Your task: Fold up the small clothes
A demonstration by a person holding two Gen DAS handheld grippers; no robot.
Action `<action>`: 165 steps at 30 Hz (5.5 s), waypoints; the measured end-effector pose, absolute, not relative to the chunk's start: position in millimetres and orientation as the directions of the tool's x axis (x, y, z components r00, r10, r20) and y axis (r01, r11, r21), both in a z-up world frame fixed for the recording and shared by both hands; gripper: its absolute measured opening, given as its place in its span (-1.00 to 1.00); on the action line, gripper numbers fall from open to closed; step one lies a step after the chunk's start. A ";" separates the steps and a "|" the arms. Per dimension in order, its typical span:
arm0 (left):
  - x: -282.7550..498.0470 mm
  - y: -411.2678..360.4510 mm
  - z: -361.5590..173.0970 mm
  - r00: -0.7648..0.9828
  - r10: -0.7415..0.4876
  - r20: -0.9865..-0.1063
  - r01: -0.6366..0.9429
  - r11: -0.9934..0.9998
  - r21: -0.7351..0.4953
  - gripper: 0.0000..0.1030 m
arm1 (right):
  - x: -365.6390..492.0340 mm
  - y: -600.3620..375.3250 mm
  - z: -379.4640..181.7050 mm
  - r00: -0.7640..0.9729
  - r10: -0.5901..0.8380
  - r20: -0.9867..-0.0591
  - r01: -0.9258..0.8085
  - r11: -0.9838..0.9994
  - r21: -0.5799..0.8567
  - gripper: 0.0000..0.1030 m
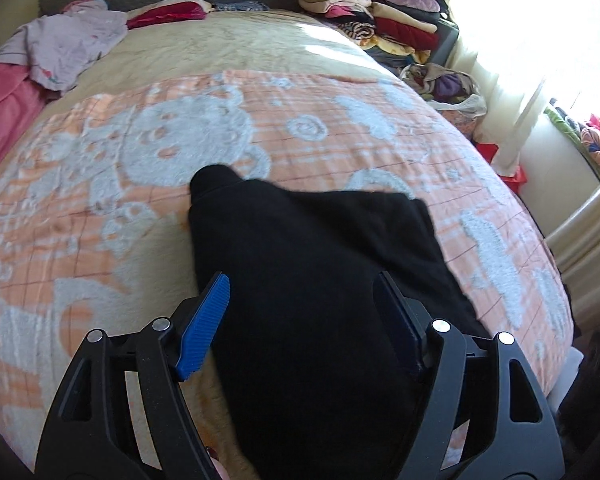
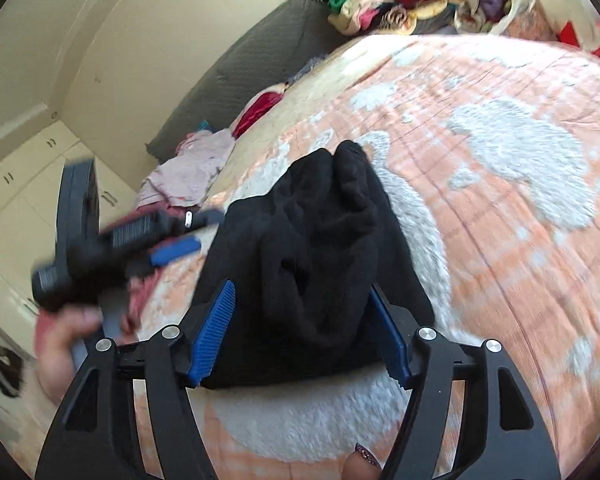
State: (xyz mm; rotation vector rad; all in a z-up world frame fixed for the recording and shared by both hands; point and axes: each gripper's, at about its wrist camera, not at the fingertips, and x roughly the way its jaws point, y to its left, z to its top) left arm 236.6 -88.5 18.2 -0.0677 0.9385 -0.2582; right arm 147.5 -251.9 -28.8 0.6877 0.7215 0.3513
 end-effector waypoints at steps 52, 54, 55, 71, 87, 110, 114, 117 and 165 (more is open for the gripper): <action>195.4 -85.6 -11.8 0.519 -0.290 -0.804 0.238 0.953 -0.190 0.38 | 179.4 -248.7 -27.5 0.692 0.294 -0.659 -0.036 0.926 0.375 0.00; 193.8 -85.3 -10.8 0.521 -0.288 -0.803 0.238 0.953 -0.188 0.38 | 174.4 -250.5 -24.0 0.691 0.292 -0.661 -0.034 0.927 0.374 0.06; 192.7 -84.7 -9.9 0.523 -0.289 -0.802 0.237 0.953 -0.189 0.38 | 171.8 -251.5 -22.8 0.692 0.292 -0.660 -0.034 0.927 0.374 0.06; 176.2 -78.7 -10.0 0.522 -0.307 -0.796 0.237 0.948 -0.211 0.38 | 147.2 -250.5 -29.7 0.688 0.253 -0.680 0.009 0.934 0.356 0.15; 141.5 -57.6 28.1 0.609 -0.340 -0.717 0.252 0.940 -0.231 0.81 | 74.6 -243.5 32.0 0.835 0.107 -0.540 0.038 0.967 0.250 0.91; 78.3 -12.7 24.8 0.673 -0.292 -0.680 0.222 0.956 -0.191 0.81 | 5.7 -193.5 36.7 0.885 0.049 -0.462 0.014 0.991 0.131 0.91; 70.8 -9.5 10.9 0.667 -0.281 -0.691 0.204 0.960 -0.193 0.81 | 7.3 -184.5 22.5 0.854 0.055 -0.517 -0.001 0.995 0.104 0.91; 66.6 -8.2 -0.4 0.650 -0.269 -0.711 0.187 0.963 -0.194 0.81 | 7.9 -180.7 4.4 0.823 0.038 -0.566 0.016 0.996 0.090 0.91; 58.4 -2.6 -10.3 0.637 -0.208 -0.743 0.135 0.978 -0.158 0.82 | 10.9 -169.1 -9.1 0.787 0.054 -0.614 -0.003 0.997 0.083 0.91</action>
